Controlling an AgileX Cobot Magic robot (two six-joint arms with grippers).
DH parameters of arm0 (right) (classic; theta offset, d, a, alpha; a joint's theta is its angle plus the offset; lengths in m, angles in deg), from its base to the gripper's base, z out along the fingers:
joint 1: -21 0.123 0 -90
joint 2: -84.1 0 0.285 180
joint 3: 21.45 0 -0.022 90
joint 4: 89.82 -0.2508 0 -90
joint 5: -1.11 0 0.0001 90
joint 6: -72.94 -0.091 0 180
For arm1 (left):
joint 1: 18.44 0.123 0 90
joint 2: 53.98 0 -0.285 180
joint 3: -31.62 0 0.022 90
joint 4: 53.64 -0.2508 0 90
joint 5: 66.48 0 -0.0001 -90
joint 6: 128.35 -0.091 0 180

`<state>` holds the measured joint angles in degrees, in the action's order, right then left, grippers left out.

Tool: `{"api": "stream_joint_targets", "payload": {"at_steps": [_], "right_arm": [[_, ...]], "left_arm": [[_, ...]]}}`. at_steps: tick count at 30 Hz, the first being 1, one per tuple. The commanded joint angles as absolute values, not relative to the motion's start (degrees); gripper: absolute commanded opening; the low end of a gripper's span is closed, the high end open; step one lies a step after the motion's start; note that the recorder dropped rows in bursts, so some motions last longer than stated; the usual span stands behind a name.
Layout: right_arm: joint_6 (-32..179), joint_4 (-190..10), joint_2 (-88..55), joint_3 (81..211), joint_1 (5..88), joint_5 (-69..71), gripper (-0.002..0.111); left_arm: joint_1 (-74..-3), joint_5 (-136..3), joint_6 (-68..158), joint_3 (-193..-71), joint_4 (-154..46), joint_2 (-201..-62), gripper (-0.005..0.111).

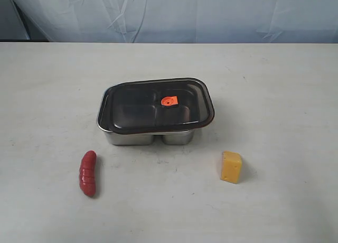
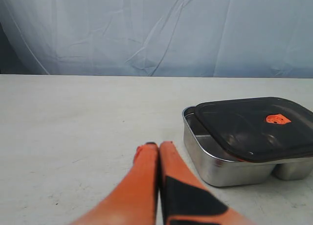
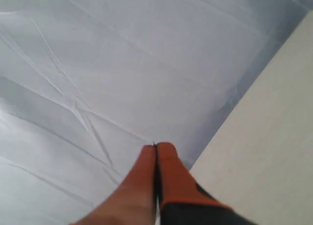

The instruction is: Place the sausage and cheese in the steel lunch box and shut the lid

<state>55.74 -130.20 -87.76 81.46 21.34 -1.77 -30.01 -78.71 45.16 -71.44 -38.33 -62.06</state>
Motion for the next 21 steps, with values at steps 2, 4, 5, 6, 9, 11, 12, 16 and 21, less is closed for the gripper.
{"api": "stream_joint_targets", "payload": {"at_steps": [2, 4, 5, 6, 9, 11, 12, 16, 21], "right_arm": [[87.53, -146.67, -88.11, 87.55, 21.11, -22.77, -0.001], [104.08, -154.85, -86.23, 91.18, 21.11, -27.15, -0.001], [103.81, -154.23, -81.32, 92.47, 21.11, -28.16, -0.001], [103.81, -153.43, -77.83, 93.08, 21.11, -28.81, -0.001], [108.21, -150.69, -61.74, 95.52, 21.11, -32.76, -0.001], [112.84, -150.40, -48.59, 99.03, 21.11, -37.18, -0.001], [114.99, -150.40, -41.96, 101.55, 21.11, -39.83, -0.001], [121.44, -156.65, -17.06, 113.17, 21.00, -52.07, -0.001], [131.88, -167.20, 4.47, 126.68, 21.11, -68.85, -0.001]], "left_arm": [[-29.80, -78.45, 45.11, -71.17, -38.25, -61.77, 0.000], [-29.80, -78.45, 45.11, -71.17, -38.25, -61.77, 0.000], [-29.80, -78.45, 45.11, -71.17, -38.25, -61.77, 0.000], [-29.80, -78.45, 45.11, -71.17, -38.25, -61.77, 0.000], [-29.80, -78.45, 45.11, -71.17, -38.25, -61.77, 0.000], [-29.80, -78.45, 45.11, -71.17, -38.25, -61.77, 0.000], [-29.80, -78.45, 45.11, -71.17, -38.25, -61.77, 0.000], [-29.80, -78.45, 45.11, -71.17, -38.25, -61.77, 0.000], [-29.80, -78.45, 45.11, -71.17, -38.25, -61.77, 0.000]]}}
